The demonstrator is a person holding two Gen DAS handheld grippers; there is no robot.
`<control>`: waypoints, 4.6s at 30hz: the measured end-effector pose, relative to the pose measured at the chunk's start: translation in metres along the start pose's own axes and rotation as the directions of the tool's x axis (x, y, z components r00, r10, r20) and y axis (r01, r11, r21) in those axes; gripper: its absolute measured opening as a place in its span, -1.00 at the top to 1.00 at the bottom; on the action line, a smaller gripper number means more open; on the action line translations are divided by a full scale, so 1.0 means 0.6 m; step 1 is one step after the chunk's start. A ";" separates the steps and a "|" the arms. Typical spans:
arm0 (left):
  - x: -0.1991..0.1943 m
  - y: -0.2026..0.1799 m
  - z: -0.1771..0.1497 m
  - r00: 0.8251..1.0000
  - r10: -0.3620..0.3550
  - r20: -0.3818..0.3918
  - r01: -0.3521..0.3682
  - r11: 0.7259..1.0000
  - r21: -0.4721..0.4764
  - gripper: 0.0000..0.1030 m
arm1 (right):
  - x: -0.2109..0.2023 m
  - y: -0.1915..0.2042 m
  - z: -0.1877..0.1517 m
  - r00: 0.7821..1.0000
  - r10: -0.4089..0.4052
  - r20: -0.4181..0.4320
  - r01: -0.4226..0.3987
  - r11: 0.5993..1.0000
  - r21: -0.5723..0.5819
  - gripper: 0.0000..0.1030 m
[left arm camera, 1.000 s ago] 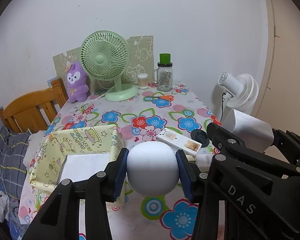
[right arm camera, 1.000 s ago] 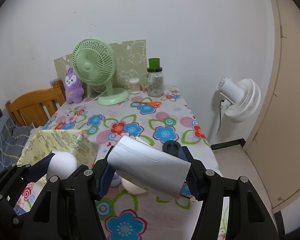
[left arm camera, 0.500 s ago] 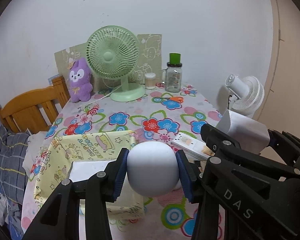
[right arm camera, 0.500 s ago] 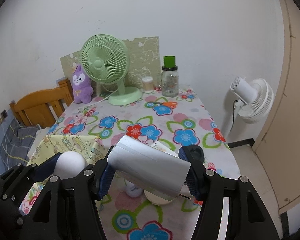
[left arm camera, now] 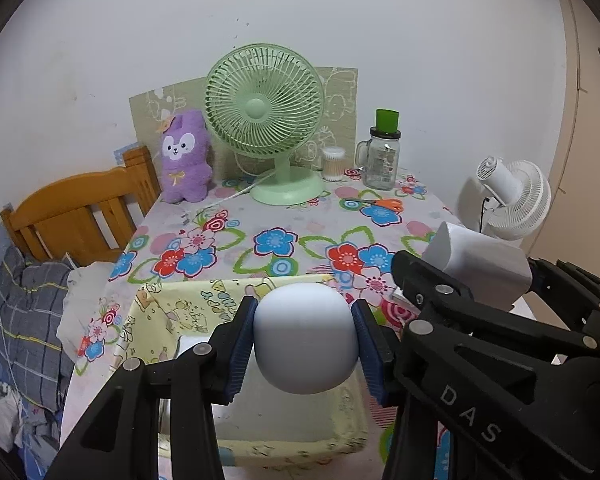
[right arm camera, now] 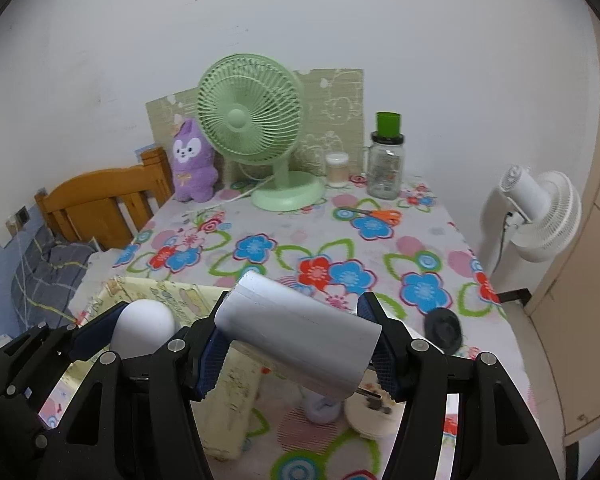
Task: Organize rigid objects
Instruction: 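Lower the dome into the yellow box and open the left tool while the right tool releases the charger there, then withdraw both tools from the yellow box back over the table, then move the right tool to the white rectangular charger and close on it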
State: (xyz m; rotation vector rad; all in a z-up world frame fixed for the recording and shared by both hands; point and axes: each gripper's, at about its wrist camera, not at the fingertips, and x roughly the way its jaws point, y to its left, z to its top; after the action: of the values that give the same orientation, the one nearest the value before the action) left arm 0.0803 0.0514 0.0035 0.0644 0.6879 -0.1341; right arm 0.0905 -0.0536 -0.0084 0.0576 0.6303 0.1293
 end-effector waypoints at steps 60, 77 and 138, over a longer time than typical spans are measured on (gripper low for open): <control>0.120 0.134 -0.047 0.962 0.021 -0.274 -0.025 1.000 -0.009 -0.97 | 0.141 0.140 -0.026 0.969 0.042 -0.245 -0.073 0.991 -0.116 -0.46; 0.064 0.077 -0.050 0.972 0.057 -0.227 -0.047 0.998 0.050 -0.99 | 0.060 0.095 -0.032 0.985 -0.082 -0.150 0.063 0.990 -0.126 -0.92; -0.008 -0.194 -0.091 1.000 0.010 -0.006 -0.010 0.999 0.031 -0.99 | -0.075 -0.178 -0.113 0.994 -0.092 -0.067 0.095 0.994 0.051 -1.00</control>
State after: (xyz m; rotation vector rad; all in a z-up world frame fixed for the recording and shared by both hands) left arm 0.0255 -0.0577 -0.0369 0.0979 0.6919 -0.1349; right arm 0.0256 -0.1648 -0.0470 0.0759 0.6997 0.0236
